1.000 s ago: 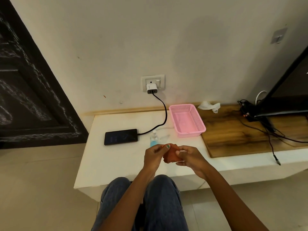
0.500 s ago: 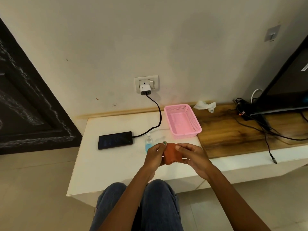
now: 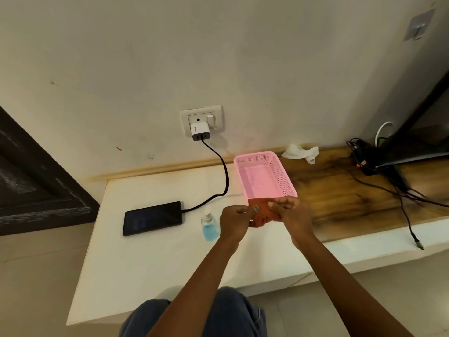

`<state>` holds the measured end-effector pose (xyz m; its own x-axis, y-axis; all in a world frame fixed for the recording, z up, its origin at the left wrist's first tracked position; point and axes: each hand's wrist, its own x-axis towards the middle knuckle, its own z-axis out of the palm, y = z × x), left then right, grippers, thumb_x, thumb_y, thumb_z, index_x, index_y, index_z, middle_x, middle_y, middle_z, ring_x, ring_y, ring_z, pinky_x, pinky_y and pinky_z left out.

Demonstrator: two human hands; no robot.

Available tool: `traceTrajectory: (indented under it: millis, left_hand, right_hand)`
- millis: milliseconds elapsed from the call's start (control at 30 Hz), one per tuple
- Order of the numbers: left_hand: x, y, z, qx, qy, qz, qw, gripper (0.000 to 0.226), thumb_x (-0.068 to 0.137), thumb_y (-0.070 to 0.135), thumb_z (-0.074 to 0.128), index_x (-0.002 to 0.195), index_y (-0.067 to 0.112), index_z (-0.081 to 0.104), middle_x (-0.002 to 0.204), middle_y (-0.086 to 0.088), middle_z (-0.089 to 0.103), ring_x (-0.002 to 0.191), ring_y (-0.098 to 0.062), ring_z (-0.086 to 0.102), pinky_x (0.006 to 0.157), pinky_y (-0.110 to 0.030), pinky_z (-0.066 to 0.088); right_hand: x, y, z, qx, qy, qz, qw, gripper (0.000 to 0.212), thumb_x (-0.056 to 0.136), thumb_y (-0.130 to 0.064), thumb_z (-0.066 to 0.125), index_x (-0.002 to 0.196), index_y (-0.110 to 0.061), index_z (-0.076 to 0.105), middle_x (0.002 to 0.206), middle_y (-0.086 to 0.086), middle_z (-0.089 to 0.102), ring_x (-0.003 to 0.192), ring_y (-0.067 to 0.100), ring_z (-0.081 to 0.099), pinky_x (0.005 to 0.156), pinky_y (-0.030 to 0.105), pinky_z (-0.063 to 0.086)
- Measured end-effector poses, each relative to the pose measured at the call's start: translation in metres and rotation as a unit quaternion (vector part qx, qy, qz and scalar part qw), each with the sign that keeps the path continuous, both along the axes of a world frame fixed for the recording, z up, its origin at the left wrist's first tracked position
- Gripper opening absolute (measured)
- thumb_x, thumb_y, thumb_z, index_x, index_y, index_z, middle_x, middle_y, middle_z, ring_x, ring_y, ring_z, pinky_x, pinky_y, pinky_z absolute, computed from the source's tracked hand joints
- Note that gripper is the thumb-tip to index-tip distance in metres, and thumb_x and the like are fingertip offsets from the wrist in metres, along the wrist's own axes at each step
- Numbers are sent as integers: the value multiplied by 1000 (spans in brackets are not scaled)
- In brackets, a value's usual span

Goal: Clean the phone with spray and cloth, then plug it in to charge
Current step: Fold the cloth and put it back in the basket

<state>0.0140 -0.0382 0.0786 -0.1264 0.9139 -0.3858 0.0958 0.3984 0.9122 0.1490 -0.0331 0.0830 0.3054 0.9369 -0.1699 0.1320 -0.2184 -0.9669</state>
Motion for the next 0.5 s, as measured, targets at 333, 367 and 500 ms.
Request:
traceTrajectory:
  millis: [333,367,500]
  left_hand:
    - [18,58,-4,-75,-50,-22,996,16,91,12,48,92,12,64,96,-12,71,65,-19,68,61,-24,45]
    - [19,61,-4,-82,-53,-24,995,16,92,13,47,98,12,62,96,-10,71,66,-18,68,62,-24,46]
    - [27,69,-8,-105,-44,-28,993,21,94,17,47,109,9,60,102,-9,68,82,-24,66,76,-32,51]
  right_hand:
    - [19,88,-25,-27,-64,21,997,17,86,-1,62,102,0,64,105,11,65,98,30,62,81,33,53]
    - [19,94,-28,-33,-74,25,996,18,86,0,61,104,-1,64,111,12,64,101,30,62,83,33,53]
    - [18,113,-42,-73,-117,31,990,22,89,4,54,108,-2,63,123,12,59,110,31,56,92,39,51]
